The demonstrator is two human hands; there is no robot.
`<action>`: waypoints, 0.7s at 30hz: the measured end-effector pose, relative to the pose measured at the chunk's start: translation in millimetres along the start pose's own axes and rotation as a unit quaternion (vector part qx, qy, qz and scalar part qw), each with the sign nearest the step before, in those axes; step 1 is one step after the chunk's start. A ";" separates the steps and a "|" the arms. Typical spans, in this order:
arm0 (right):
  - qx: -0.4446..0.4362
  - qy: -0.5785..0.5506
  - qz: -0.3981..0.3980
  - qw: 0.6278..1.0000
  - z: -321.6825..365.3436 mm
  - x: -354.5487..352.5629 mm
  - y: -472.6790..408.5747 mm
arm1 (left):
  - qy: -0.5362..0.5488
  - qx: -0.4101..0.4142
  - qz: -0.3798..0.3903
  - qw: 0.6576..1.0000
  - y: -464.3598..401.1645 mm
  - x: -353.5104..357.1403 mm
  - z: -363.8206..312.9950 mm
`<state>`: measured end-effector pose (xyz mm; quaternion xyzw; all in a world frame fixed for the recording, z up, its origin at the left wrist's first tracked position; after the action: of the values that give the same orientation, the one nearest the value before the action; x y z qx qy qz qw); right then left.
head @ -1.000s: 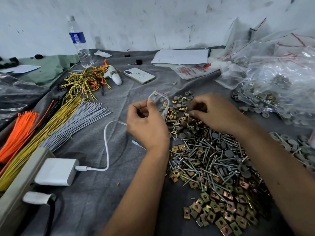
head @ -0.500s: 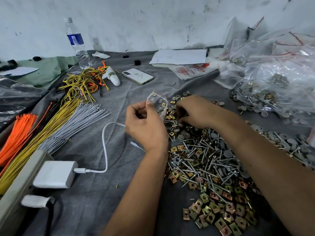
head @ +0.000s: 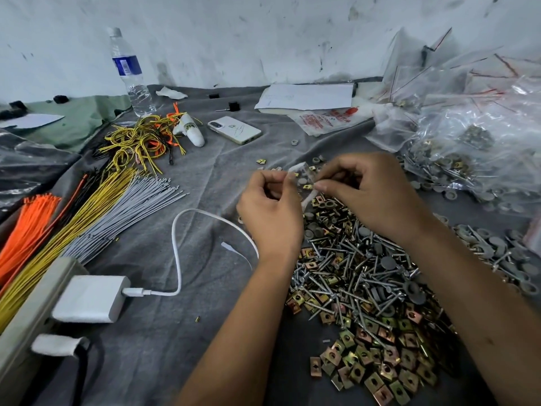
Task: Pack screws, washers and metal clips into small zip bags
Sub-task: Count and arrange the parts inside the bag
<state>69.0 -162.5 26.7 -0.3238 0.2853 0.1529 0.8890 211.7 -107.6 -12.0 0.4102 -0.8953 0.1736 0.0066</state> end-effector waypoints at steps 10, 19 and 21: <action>0.012 -0.020 -0.093 0.995 -3.2 1.8 2.9 | 0.041 -0.042 0.016 0.998 -1.5 1.4 4.3; -0.022 -0.022 -0.078 0.996 -2.5 3.7 7.6 | 0.117 -0.160 0.051 0.979 -6.8 1.0 12.0; -0.035 -0.011 -0.078 0.996 -2.3 5.8 8.8 | 0.111 -0.164 0.066 0.978 -6.6 1.9 12.5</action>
<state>68.6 -156.9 17.4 -0.3747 0.2438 0.0966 0.8893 216.9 -116.9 -21.4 0.3216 -0.9305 0.0691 0.1614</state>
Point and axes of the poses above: each hand's wrist, its own y-axis away from the middle knuckle, its own x-axis out of the palm, z = x × y, the point moved 2 cm from there along -y, towards the middle knuckle, and after that the axes turned 4 degrees about y, right-handed, at the moved point
